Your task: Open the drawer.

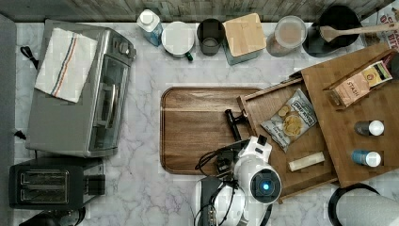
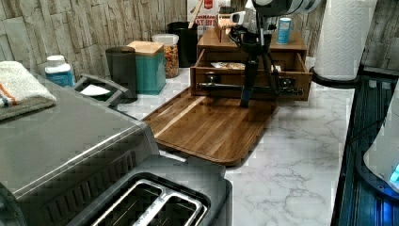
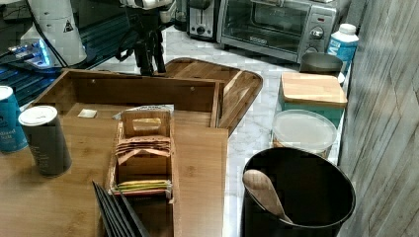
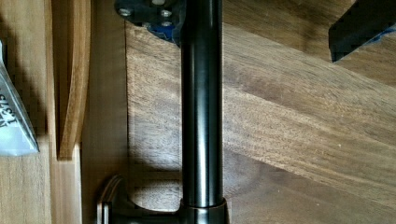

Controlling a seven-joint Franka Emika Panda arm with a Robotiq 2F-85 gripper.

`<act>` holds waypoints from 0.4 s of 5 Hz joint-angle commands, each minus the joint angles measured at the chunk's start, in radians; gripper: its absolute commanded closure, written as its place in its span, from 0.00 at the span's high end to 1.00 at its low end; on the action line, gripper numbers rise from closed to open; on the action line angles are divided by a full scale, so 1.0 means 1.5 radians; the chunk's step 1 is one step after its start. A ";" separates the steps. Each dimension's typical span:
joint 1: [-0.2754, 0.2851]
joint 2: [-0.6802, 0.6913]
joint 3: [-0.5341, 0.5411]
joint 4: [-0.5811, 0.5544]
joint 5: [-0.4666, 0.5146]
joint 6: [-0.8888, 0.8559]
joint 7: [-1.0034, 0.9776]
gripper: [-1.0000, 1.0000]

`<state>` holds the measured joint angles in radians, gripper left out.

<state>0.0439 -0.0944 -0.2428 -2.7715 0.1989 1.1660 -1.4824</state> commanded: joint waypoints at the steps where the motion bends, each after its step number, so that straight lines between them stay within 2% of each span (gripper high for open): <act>1: 0.071 -0.018 0.080 -0.055 0.002 -0.040 0.007 1.00; 2: 0.066 -0.018 0.084 -0.055 0.003 -0.040 0.006 1.00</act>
